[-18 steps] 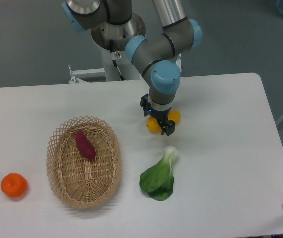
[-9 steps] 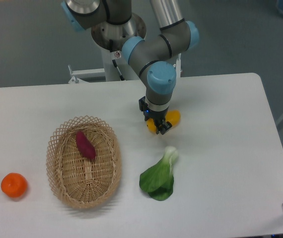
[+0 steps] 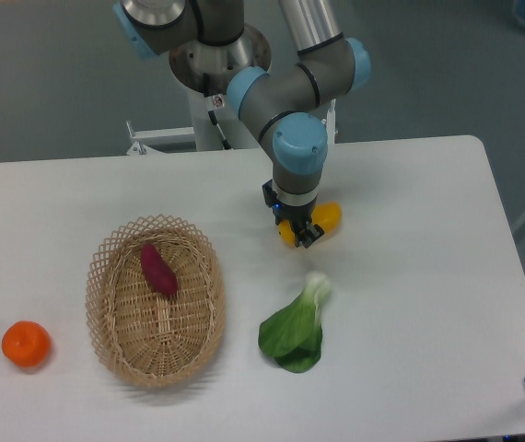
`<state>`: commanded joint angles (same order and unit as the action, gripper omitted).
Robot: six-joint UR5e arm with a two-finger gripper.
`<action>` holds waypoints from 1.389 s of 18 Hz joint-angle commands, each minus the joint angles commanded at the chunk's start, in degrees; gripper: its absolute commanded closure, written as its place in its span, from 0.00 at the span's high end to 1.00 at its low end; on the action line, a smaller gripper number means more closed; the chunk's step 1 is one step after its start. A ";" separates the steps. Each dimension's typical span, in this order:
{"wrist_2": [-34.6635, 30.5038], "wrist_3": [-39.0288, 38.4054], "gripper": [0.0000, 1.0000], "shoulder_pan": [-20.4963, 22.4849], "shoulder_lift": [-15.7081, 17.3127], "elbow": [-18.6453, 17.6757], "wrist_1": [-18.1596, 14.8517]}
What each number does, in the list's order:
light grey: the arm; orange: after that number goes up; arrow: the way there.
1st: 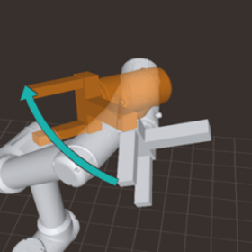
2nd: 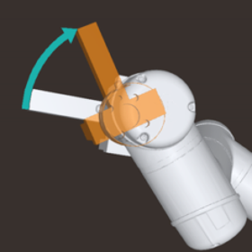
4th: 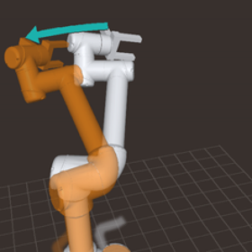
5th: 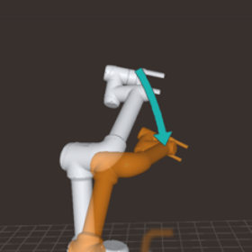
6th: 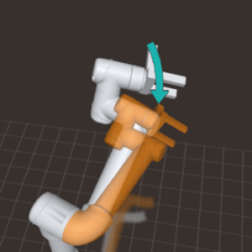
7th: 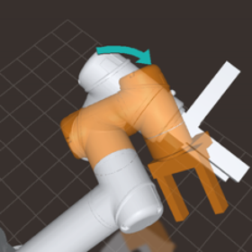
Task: Pick up the mango from the table
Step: 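Lift the held mango up off the table and away from the basket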
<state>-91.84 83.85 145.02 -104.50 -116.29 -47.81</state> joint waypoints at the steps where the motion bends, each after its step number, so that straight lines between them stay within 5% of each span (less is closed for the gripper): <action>1: -0.44 0.00 0.51 0.00 -0.09 1.14 -0.70; 8: -0.62 -0.18 0.51 1.23 0.00 6.24 -4.30; 17: -0.27 -1.76 0.51 4.13 -2.19 17.67 -10.28; 25: -0.27 -1.50 0.51 4.31 -7.20 25.57 -10.28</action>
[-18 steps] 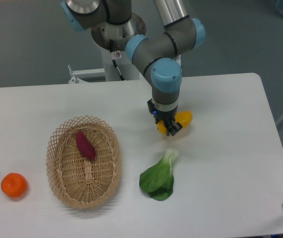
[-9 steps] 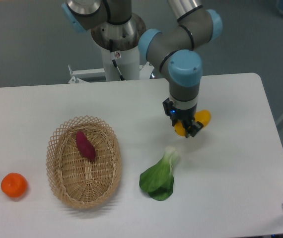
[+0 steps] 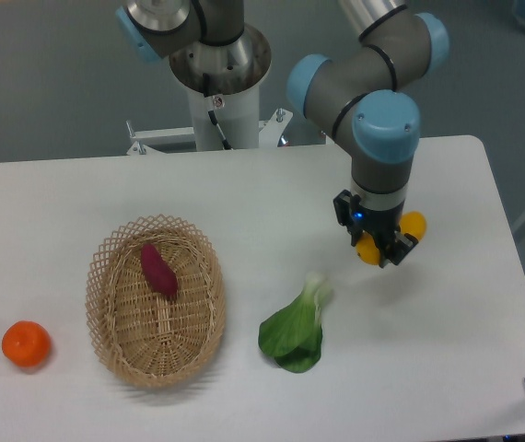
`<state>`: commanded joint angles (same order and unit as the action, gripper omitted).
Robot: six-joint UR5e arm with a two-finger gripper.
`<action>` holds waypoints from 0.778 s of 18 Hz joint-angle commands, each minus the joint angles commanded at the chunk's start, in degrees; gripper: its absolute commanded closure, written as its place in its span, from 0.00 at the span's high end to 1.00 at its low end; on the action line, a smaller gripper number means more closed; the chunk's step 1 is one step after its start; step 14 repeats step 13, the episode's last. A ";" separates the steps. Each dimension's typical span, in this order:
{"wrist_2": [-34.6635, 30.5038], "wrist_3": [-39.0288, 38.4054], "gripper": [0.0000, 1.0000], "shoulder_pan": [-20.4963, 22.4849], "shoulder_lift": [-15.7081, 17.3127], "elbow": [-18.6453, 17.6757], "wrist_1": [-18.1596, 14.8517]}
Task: Pick up the mango from the table
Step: 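Lift the held mango up off the table and away from the basket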
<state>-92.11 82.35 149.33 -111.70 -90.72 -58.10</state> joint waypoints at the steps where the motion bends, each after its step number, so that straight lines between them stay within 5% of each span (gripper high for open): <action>1: -0.26 -0.09 0.51 0.00 -0.79 1.14 0.00; 14: 0.26 0.53 0.52 2.20 -2.99 3.35 0.44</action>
